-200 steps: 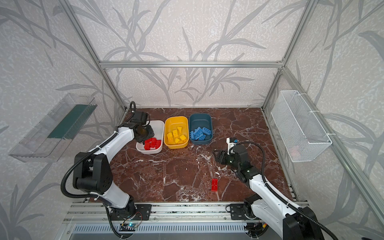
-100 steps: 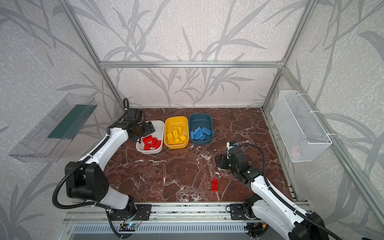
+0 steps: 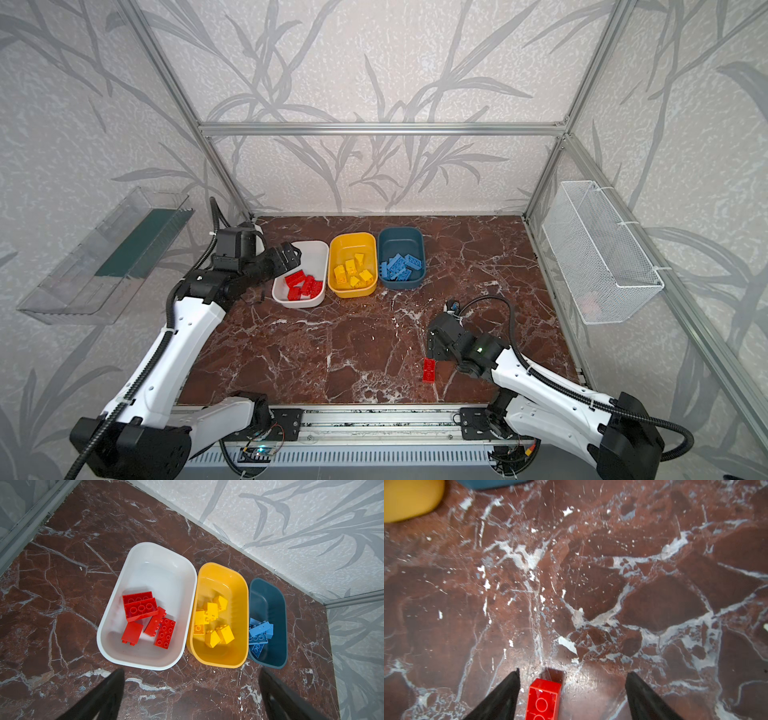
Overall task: Sort the legos into containers by color
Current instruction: 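Grasp the last red brick on the table with the right gripper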
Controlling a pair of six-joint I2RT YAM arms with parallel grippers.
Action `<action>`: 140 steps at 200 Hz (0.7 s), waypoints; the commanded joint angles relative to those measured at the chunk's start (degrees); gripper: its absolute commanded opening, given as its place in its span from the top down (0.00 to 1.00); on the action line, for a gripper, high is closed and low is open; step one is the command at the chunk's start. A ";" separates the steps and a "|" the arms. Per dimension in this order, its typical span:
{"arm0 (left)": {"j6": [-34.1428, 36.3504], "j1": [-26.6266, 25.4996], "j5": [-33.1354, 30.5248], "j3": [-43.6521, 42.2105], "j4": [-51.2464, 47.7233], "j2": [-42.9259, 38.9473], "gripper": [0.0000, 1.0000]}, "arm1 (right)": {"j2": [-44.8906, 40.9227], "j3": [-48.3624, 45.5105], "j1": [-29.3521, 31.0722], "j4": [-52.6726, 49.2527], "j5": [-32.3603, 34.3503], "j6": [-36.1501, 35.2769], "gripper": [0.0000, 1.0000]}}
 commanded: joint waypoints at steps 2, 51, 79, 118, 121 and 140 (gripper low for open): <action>1.73 -0.33 1.03 -2.47 0.34 -2.98 0.01 | 3.12 2.37 2.15 -3.61 3.51 3.87 0.17; 2.18 -0.52 1.85 -5.77 2.11 -6.06 0.01 | 10.09 4.94 4.87 -3.18 1.85 6.41 0.16; 2.11 -0.55 2.93 -5.90 2.35 -6.08 0.01 | 13.92 5.98 8.13 -2.68 1.57 8.82 0.15; 2.01 -0.64 3.97 -6.25 2.50 -6.96 0.01 | 18.45 5.18 10.43 -1.07 -0.95 11.96 0.17; 2.07 -0.60 3.97 -6.27 2.53 -7.02 0.01 | 18.61 4.99 10.40 -0.91 -1.10 12.11 0.17; 2.06 -0.61 3.97 -6.25 2.58 -7.30 0.01 | 19.76 3.80 10.42 0.84 -2.66 12.65 0.24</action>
